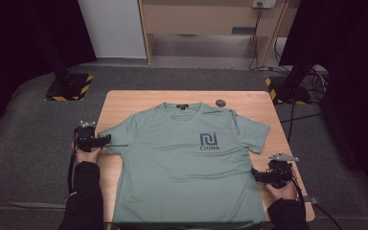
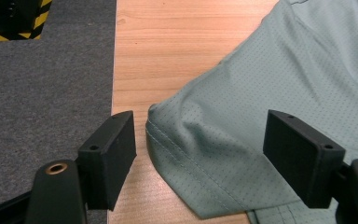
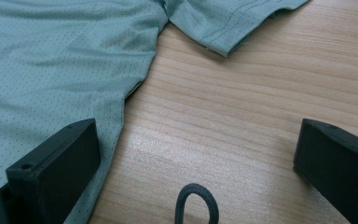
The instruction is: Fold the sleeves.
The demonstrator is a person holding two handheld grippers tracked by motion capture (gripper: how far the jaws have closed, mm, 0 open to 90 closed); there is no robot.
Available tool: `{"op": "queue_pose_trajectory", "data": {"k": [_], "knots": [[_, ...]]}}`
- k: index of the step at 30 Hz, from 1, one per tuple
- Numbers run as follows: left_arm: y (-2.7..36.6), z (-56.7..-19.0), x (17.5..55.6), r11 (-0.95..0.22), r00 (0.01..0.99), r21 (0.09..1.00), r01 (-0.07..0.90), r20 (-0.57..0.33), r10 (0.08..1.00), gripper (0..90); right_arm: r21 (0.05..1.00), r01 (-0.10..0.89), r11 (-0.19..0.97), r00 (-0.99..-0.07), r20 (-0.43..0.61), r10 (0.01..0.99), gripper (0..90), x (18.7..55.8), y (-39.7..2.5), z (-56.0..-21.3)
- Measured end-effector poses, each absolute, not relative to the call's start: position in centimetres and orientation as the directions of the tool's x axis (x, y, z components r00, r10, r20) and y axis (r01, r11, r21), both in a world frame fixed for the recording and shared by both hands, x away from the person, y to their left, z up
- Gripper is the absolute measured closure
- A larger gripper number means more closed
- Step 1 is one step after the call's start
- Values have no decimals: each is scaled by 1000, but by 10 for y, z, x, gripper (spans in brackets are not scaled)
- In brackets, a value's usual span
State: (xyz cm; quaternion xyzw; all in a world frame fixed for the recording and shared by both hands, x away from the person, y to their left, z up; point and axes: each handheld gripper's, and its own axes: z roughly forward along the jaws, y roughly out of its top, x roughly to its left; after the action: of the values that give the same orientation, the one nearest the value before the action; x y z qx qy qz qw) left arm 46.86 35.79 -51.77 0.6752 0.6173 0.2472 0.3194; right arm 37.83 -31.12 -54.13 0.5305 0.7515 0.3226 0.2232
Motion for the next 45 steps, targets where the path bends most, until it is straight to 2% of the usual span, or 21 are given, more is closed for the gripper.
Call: {"op": "queue_pose_trajectory", "data": {"k": [15, 22, 31, 36, 45], "knots": [[361, -526, 476, -45, 141, 720, 693, -75, 987, 344, 723, 651, 230, -340, 7, 941, 12, 378, -311, -541], [362, -526, 476, -35, 134, 726, 686, -78, 988, 484, 726, 647, 233, -346, 7, 938, 26, 377, -311, -541], [361, -525, 475, -2, 118, 715, 699, -113, 987, 707, 727, 646, 234, -348, 7, 938, 29, 377, -311, -541], [358, -518, 468, 17, 110, 738, 674, -123, 986, 811, 727, 645, 234, -348, 7, 938, 30, 377, -311, -541], [353, -501, 454, 32, 138, 766, 642, -156, 978, 877, 728, 644, 234, -347, 5, 938, 32, 377, -311, -541]]}}
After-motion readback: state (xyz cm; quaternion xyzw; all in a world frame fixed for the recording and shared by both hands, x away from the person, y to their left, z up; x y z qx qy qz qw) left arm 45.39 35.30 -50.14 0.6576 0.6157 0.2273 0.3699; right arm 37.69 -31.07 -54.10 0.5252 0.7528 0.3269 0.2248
